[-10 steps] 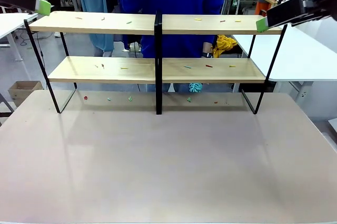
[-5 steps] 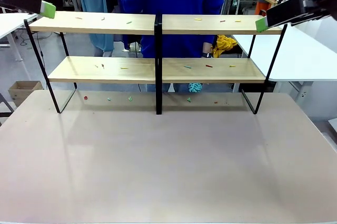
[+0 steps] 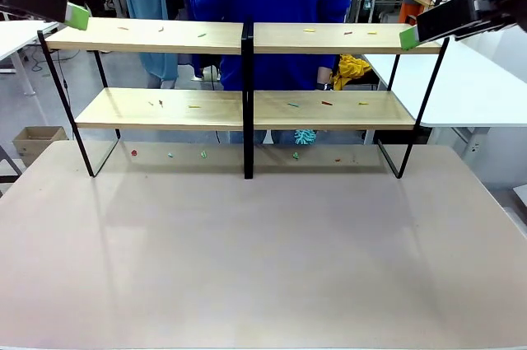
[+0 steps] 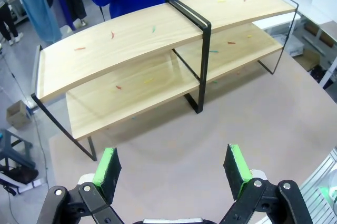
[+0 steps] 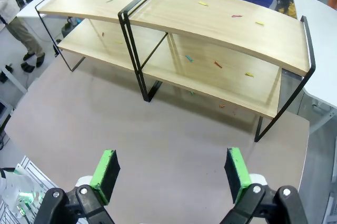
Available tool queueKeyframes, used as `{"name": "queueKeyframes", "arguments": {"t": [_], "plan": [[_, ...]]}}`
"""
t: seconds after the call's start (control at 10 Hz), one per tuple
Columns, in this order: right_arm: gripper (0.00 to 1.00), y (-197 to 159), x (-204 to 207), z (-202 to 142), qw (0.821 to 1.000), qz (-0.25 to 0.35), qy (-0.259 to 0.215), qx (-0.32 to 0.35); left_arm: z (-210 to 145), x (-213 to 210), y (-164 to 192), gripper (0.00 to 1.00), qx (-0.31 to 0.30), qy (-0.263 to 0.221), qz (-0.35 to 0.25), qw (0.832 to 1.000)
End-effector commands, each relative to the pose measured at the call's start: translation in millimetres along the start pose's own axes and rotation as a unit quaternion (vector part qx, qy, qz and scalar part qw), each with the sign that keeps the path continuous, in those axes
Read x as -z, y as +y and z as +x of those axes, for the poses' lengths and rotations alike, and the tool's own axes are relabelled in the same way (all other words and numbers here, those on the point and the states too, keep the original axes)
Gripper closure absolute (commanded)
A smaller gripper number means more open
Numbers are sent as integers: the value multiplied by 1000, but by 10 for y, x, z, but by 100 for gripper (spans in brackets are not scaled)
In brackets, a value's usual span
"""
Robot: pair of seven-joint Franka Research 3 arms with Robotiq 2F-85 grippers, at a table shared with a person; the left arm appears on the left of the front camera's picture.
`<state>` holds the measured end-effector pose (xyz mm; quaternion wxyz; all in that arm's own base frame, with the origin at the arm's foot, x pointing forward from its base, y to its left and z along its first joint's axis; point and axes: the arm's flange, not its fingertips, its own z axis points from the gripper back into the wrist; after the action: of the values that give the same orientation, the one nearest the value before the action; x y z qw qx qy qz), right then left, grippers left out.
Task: Clean the shelves.
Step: Pick up the Duster when the human hands it over.
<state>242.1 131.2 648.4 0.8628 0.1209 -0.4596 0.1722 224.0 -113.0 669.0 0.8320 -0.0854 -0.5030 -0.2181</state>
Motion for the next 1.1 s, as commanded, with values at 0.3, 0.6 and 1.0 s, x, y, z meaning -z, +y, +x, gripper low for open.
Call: {"name": "queueKeyframes", "arguments": {"t": [0.3, 0.6, 1.0], "plan": [[0, -5, -8, -1, 1000, 0, -1, 8, -3, -15, 4, 0, 1, -2, 3, 1000], [0, -5, -8, -1, 1000, 0, -1, 8, 1, -2, 0, 0, 0, 0, 0, 1000], [0, -5, -8, -1, 1000, 0, -1, 8, 729, 462, 1001, 0, -159, 195, -391, 885]]}}
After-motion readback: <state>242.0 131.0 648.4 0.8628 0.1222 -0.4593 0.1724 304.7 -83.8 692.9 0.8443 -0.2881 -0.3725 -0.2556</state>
